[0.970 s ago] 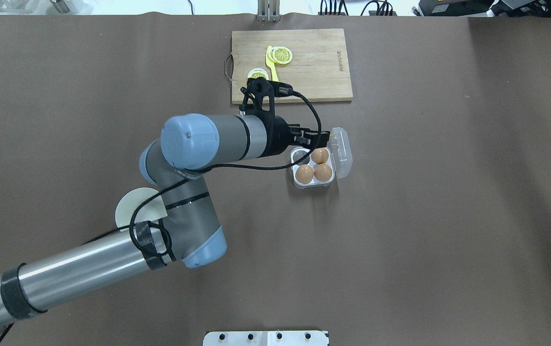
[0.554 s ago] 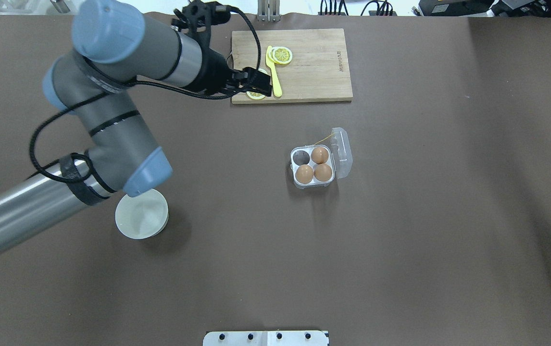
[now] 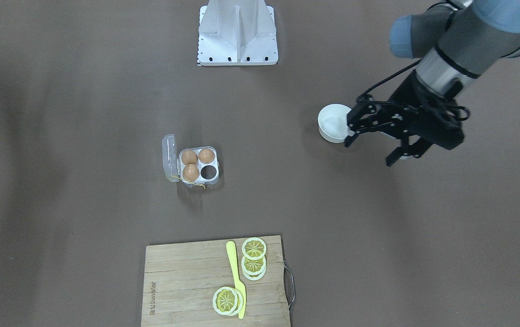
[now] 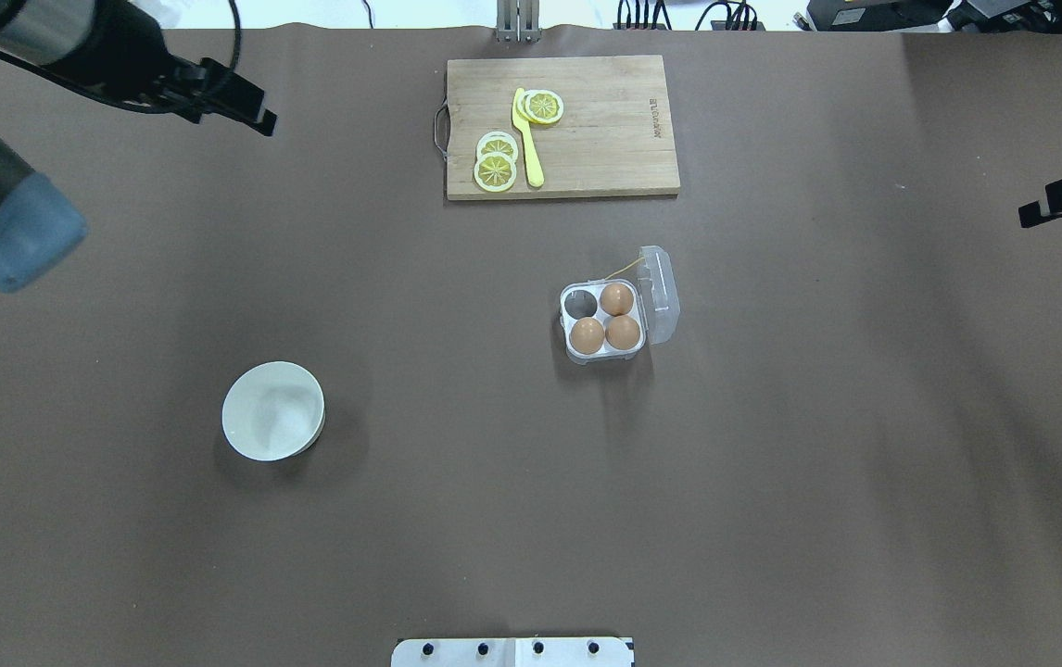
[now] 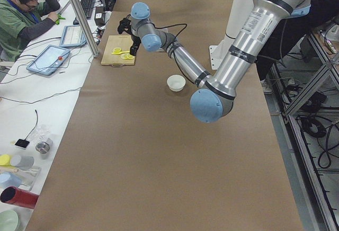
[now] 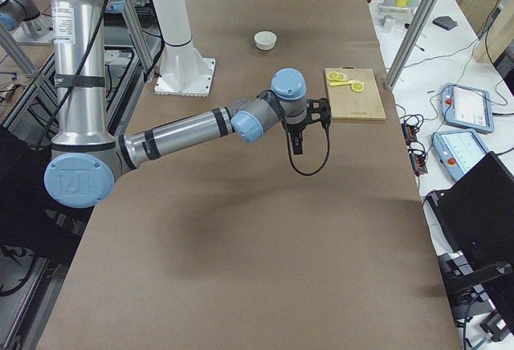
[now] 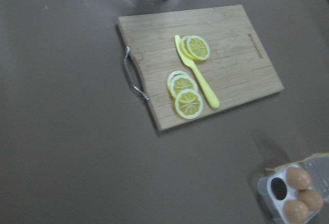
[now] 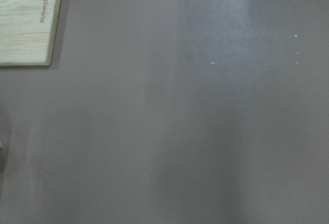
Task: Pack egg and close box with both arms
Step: 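Open the left gripper and withdraw the left arm away from the box, then move the right gripper toward the open lid of the egg box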
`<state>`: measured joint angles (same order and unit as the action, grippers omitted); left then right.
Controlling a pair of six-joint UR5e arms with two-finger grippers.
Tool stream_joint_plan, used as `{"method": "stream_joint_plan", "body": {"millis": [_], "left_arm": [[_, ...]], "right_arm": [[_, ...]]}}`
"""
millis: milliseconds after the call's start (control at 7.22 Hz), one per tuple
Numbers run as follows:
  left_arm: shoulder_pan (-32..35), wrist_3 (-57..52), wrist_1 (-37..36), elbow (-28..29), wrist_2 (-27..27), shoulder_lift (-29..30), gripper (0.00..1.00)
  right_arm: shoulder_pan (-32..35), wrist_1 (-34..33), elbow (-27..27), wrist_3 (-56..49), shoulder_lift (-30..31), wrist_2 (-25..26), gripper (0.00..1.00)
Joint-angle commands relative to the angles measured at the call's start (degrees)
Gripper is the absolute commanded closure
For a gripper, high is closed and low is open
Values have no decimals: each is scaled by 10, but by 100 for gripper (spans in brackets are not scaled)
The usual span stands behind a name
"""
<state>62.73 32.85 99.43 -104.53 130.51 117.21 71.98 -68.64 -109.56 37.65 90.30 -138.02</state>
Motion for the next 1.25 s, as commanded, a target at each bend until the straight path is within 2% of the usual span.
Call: {"method": "stream_joint_plan", "body": {"millis": [0, 139, 416, 554, 693, 831, 1108], "left_arm": [[96, -273, -161, -18, 3, -55, 0], [143, -358, -167, 4, 7, -81, 0], [184, -435, -159, 14, 10, -139, 0], [200, -459, -159, 15, 11, -157, 0], [212, -476, -158, 15, 11, -175, 0], [226, -484, -158, 15, 11, -190, 0], [243, -484, -159, 32, 22, -195, 0]], "right_arm": [[-48, 44, 1, 75, -15, 6, 0], [-73, 45, 3, 113, -40, 18, 1], [-159, 44, 23, 193, -109, 115, 2], [-178, 45, 44, 210, -141, 134, 13], [-206, 45, 51, 224, -167, 158, 58], [-230, 45, 71, 236, -195, 168, 97], [-270, 46, 92, 251, -218, 204, 100]]}}
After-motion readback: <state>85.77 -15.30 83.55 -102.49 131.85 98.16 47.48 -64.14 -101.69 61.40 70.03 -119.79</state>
